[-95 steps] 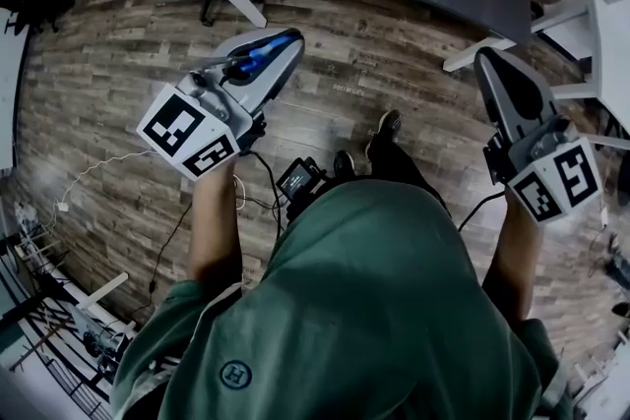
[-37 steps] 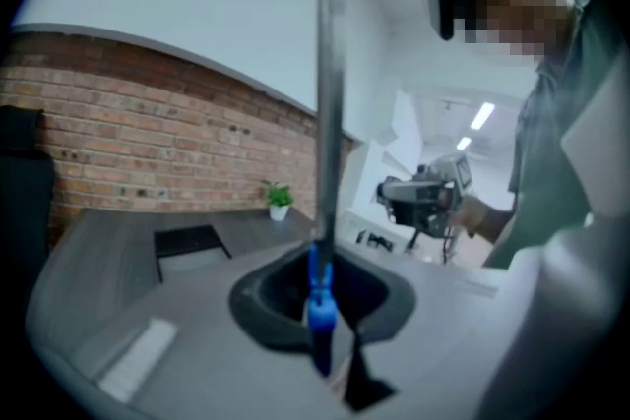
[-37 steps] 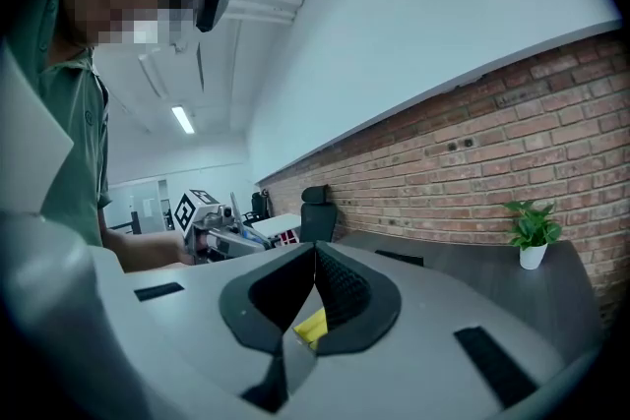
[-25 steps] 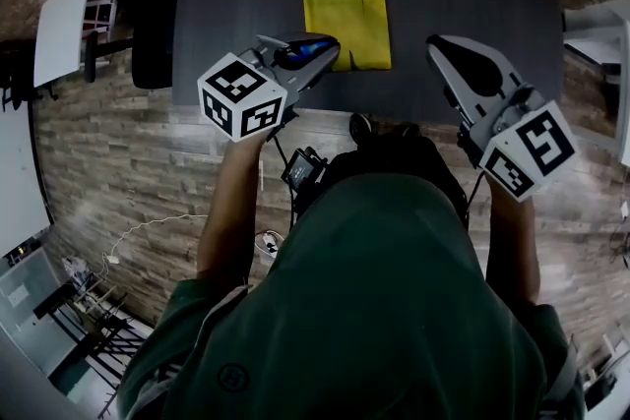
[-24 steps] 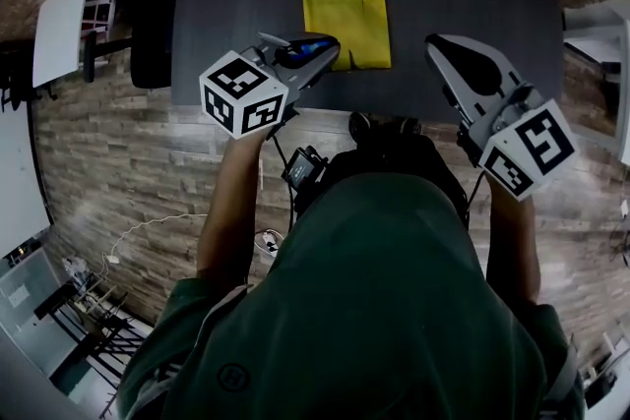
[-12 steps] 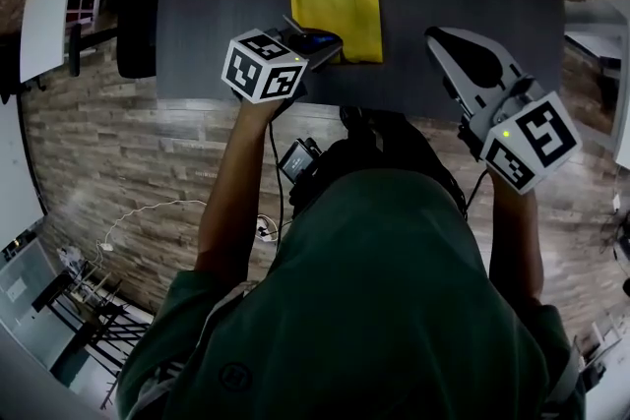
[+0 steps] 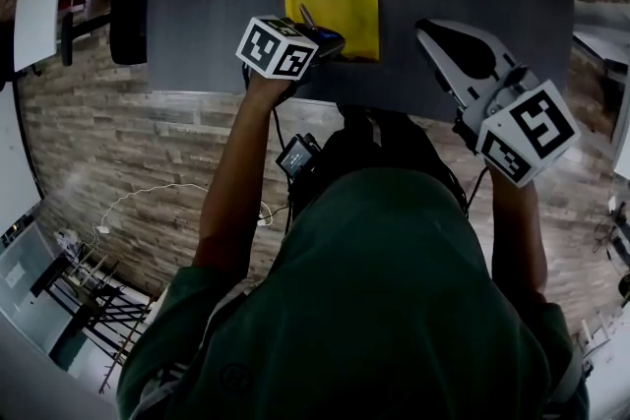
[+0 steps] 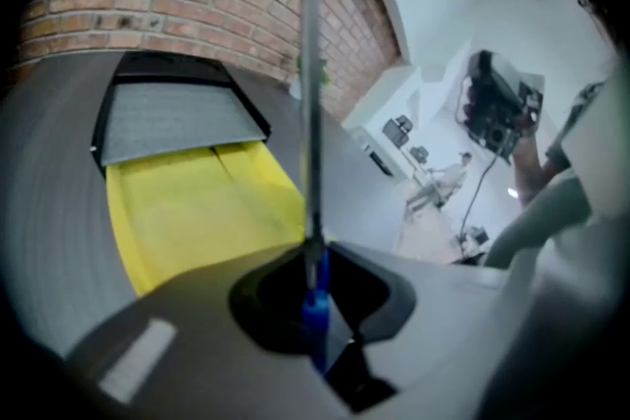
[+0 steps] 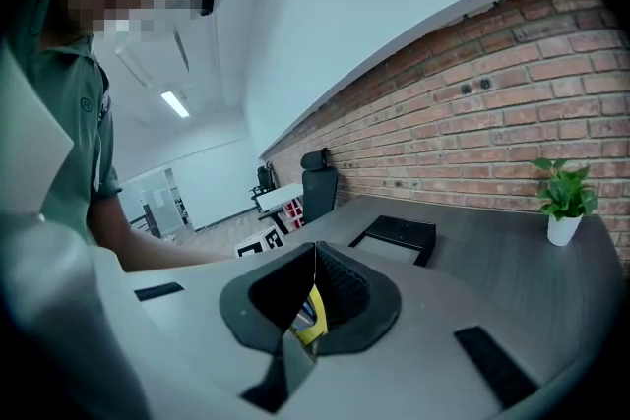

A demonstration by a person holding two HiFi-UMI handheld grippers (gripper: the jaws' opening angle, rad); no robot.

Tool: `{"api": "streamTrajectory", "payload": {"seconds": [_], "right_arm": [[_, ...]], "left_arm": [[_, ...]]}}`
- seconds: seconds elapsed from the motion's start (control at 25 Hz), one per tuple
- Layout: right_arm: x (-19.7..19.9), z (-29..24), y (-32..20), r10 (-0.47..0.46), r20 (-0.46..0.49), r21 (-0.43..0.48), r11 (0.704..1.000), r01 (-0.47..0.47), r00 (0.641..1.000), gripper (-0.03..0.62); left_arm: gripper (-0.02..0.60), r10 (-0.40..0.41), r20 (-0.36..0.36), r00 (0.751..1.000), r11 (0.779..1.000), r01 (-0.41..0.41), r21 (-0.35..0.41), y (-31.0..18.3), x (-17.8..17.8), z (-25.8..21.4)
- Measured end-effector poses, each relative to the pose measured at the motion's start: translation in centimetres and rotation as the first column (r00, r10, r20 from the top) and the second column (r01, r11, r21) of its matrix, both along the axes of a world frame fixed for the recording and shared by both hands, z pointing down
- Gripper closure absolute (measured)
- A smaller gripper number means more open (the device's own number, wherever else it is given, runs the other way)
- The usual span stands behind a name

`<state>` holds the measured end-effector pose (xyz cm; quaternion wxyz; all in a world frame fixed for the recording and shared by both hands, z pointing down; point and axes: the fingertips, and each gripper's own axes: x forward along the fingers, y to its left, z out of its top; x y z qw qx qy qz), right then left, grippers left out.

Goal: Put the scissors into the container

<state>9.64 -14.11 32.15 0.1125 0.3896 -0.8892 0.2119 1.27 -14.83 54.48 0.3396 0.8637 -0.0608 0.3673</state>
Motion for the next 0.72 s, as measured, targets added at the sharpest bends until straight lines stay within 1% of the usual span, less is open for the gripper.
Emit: {"api": "streamTrajectory", "payload": {"seconds": [0.28,0.52,0.72], "right_arm": [[0.3,1.0,-0.6,-0.012,0.007,-0.021,1.000,0.013,1.000,0.588],[0.8,1.2,-0.9,-0.014,0.014,-0.034,0.999,0.014,1.000,0.588],[1.4,1.5,-1.2,-0.012,0.018,-0.040,0.999,0.012,1.000,0.588]], "left_arm": [[0.546,-0.009,0.035,0.999,0.998,0.011,-0.062,-0.3,0.4,2.6],[0.545,0.002,0.067,0.998,0.995,0.005,-0.104,-0.2,0.7,4.0],[0.520,0.011,0.079,0.997,0.992,-0.001,-0.127,-0.2,1.2,4.9]]}}
